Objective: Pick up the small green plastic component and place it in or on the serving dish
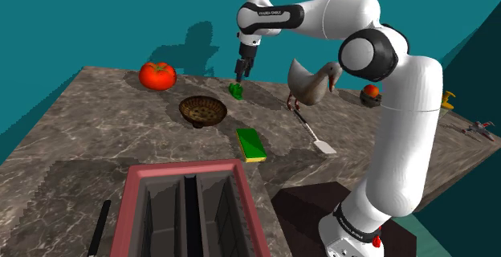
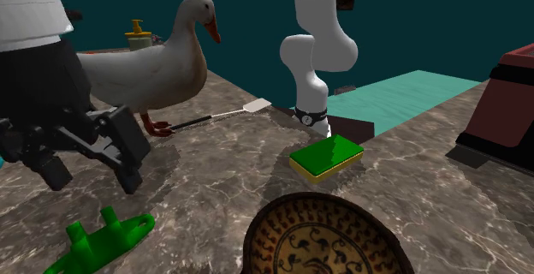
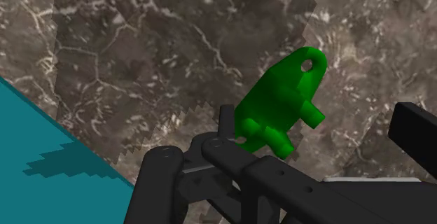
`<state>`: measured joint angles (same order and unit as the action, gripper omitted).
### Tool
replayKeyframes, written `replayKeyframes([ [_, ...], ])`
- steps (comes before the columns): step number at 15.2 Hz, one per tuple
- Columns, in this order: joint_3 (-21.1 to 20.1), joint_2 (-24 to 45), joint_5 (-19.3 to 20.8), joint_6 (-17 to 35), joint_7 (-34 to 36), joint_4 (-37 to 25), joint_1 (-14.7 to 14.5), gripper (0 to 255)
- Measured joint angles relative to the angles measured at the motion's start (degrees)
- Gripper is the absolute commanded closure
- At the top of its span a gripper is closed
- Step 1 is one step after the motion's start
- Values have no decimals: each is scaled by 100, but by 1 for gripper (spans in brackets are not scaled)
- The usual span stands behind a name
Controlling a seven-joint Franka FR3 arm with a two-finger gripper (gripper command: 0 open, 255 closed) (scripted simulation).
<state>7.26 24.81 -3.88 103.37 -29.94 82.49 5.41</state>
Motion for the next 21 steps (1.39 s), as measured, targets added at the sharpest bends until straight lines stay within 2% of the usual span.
replayKeyframes([
  [1, -11, 210, -29, -68, -35, -272, 28, 0],
  [3, -21, 354, -53, -14, -72, -357, 49, 0],
  [9, -34, 457, -71, 355, -87, -89, 41, 0],
  [15, -34, 447, -71, 425, -89, -13, 37, 0],
  [16, -34, 448, -71, 425, -89, -13, 37, 255],
  [21, -34, 449, -71, 424, -89, -16, 38, 255],
])
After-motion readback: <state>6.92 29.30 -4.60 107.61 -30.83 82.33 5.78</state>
